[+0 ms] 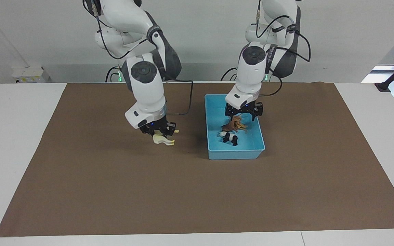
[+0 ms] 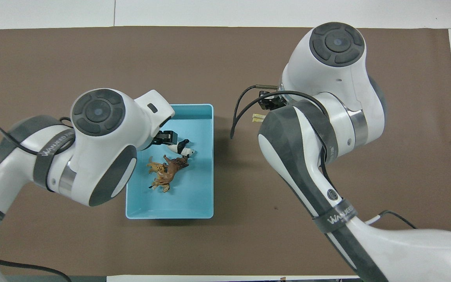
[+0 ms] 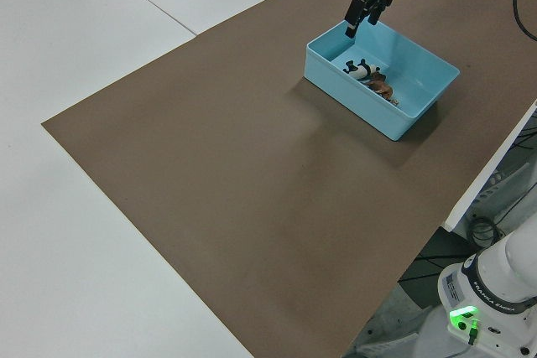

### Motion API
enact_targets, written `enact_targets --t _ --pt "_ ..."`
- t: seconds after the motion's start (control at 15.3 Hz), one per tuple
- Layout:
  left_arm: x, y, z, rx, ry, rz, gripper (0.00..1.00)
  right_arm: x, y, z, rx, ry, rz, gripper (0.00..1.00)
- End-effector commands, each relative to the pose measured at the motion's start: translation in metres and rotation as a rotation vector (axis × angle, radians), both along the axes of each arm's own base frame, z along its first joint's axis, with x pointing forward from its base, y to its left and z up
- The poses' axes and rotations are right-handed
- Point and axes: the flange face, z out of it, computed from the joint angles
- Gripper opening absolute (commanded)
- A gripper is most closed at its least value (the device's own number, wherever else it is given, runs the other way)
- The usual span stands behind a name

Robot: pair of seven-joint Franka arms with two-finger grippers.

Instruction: Put all toys into storage box

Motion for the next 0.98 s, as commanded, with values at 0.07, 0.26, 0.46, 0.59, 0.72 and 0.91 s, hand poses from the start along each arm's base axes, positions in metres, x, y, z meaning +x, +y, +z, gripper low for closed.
enact_targets --t 0.07,0.26,0.46,0.59,0.72,0.91 --pt "0.012 0.045 0.037 -0.015 -0.01 0.079 1.0 -0.009 0.051 0.008 0.005 -0.025 -0.023 0.0" --pt "0.022 0.072 0.063 -0.013 -0.011 0.107 1.0 -0.029 0.09 0.011 0.042 -0.052 -0.017 0.0" --pt "0.029 0.093 0.091 -0.05 -0.011 0.148 1.0 -0.052 0.138 0.011 0.127 -0.097 -0.033 0.0" --pt "0.025 0.113 0.095 -0.044 0.029 0.129 1.0 -0.07 0.164 0.002 0.129 -0.088 -0.025 0.0" --pt "0.02 0.121 0.11 -0.041 0.023 0.074 1.0 -0.076 0.174 -0.006 0.12 -0.078 -0.025 0.0" --pt "0.02 0.131 0.11 -0.039 0.029 0.091 1.0 -0.086 0.183 -0.007 0.109 -0.067 -0.022 0.0"
